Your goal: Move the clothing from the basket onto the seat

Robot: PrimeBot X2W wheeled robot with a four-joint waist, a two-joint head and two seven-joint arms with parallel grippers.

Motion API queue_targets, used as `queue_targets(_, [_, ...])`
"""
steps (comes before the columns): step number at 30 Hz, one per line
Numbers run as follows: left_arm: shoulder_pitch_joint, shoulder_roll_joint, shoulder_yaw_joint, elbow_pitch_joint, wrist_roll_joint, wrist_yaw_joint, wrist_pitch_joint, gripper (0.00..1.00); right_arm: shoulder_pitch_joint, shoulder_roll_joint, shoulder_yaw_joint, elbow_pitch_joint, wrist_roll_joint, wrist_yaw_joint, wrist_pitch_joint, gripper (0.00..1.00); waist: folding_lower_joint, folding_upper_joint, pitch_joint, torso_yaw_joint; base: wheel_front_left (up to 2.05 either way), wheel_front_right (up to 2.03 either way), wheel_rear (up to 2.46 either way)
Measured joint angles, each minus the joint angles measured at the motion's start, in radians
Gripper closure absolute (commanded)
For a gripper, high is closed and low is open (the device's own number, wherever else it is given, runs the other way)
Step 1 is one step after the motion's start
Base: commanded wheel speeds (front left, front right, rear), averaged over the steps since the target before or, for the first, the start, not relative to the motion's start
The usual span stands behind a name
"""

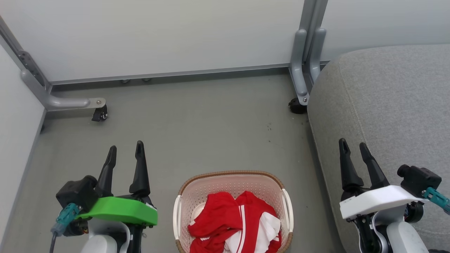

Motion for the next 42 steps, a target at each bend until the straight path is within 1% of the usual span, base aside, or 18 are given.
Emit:
queue_targets(29, [-0.001, 0.002, -0.04, -0.029, 0.292, -0.001, -0.068, 0.0, 0.016, 0.0, 0.04, -0.047, -0.27, 0.0, -0.069, 0.0, 0.0, 0.0, 0.007, 0.0, 0.0, 0.0, 0.0])
queue_targets(38, [-0.001, -0.001, -0.046, -0.026, 0.353, -0.002, -0.085, 0.0, 0.024, -0.001, 0.044, -0.059, -0.343, 0.0, -0.087, 0.0, 0.0, 0.0, 0.01, 0.002, 0.0, 0.0, 0.0])
queue_targets(42, [-0.001, -0.004, -0.046, -0.023, 0.384, -0.012, -0.094, 0.0, 0.035, -0.001, 0.048, -0.061, -0.372, 0.0, -0.092, 0.0, 0.0, 0.0, 0.008, 0.004, 0.0, 0.0, 0.0])
